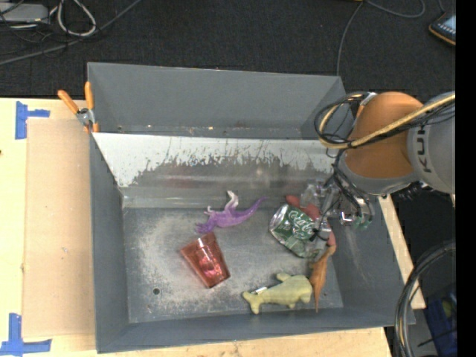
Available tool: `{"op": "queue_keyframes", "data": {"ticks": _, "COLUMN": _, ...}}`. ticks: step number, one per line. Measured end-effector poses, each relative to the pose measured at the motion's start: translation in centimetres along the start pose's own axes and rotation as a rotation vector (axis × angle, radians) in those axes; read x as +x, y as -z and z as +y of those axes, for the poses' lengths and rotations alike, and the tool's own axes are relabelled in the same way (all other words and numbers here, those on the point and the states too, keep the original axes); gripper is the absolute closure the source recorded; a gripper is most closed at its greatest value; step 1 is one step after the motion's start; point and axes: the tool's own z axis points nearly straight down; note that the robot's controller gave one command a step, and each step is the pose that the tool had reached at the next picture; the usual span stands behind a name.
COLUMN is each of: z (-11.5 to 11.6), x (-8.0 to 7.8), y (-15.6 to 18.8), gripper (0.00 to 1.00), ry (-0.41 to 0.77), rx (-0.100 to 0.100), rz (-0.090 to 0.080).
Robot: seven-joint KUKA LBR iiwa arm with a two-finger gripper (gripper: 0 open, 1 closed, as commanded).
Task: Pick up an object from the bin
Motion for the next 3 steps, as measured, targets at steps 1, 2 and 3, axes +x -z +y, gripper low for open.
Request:
{"op": "queue_keyframes", "data": {"ticks": 1, "z": 0.45, "x": -0.31, "y": -4.18, "gripper": 0.00, "ry": -0.128, "rx": -0.002, "rz": -0.006}}
{"op": "queue_keyframes", "data": {"ticks": 2, "z": 0.38, "x": 0.28, "y": -5.01, "gripper": 1.00, "ry": -0.124, "rx": -0.001, "rz": -0.002}}
{"op": "queue_keyframes", "data": {"ticks": 3, "z": 0.37, "x": 0.28, "y": -5.03, "gripper": 1.00, "ry": -0.123, "rx": 0.000, "rz": -0.002}}
